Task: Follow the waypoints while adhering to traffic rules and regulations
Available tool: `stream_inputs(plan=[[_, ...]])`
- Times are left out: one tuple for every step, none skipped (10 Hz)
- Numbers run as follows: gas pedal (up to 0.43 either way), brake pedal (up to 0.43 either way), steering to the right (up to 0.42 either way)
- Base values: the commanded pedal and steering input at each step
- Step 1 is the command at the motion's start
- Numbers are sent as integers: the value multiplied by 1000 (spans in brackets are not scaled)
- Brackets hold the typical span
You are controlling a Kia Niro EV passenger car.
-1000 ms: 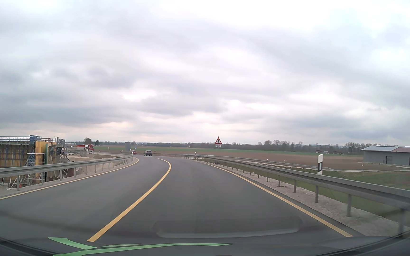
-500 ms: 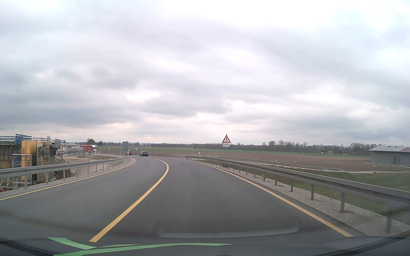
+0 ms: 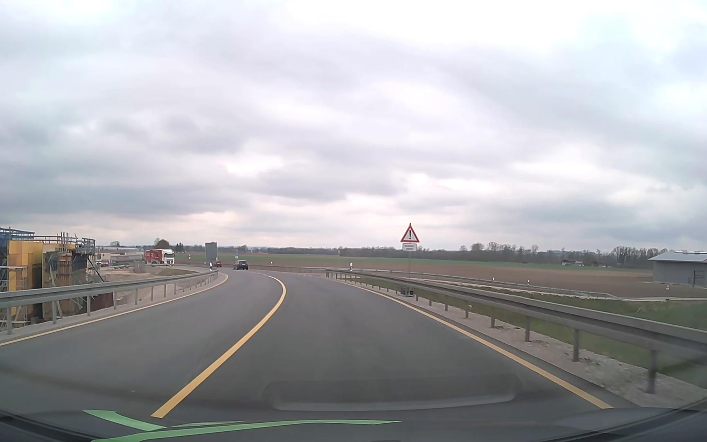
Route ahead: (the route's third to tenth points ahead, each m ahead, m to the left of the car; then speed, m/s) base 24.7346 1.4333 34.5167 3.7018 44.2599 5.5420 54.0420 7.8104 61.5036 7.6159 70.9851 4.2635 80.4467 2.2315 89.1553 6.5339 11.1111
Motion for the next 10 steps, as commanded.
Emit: stream_inputs(plan=[[67, 0, -14], [67, 0, -15], [67, 0, -17], [59, 0, -17], [59, 0, -17], [59, 0, -18], [39, 0, -18], [39, 0, -19], [39, 0, -19], [39, 0, -20]])
